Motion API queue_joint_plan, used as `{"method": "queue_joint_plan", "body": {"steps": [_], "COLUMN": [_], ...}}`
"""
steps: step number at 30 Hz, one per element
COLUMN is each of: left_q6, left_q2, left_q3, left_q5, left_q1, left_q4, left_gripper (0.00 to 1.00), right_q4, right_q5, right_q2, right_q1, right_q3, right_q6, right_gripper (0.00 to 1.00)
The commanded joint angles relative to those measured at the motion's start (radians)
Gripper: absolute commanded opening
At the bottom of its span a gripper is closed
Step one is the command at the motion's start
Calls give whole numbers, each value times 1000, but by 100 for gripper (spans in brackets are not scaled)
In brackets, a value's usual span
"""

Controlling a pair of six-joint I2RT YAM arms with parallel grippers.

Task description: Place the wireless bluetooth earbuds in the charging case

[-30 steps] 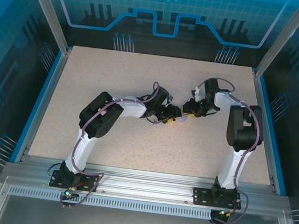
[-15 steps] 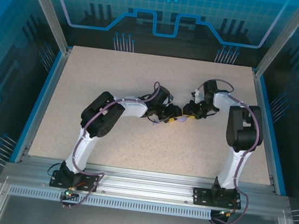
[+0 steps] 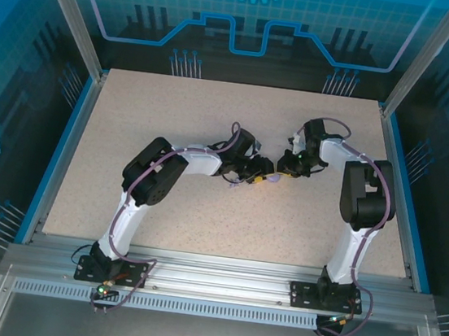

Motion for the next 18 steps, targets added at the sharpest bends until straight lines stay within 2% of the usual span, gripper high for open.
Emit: {"method": "queue_joint_plan", "body": {"steps": [1,9,12,18], "left_q6": [-12,-11,-9,-17], "left_q2": [58,77,85,100], "left_q3": [4,20,28,43], "left_q5": [1,22,23,38], "left_q1": [1,2,2,1], "left_q4": [37,47,34,39], "left_gripper": [43,37,31,27], "right_q4": [-55,-61,-61,-53], "right_q5": [35,42,38,11], "right_q2": [-7,-6,-14,-42], "right_q1": [24,33,34,35], "right_q3": [-31,-29,-30,-36], "right_q6": [8,6,6,9], "right_gripper": [15,15,15,15]}}
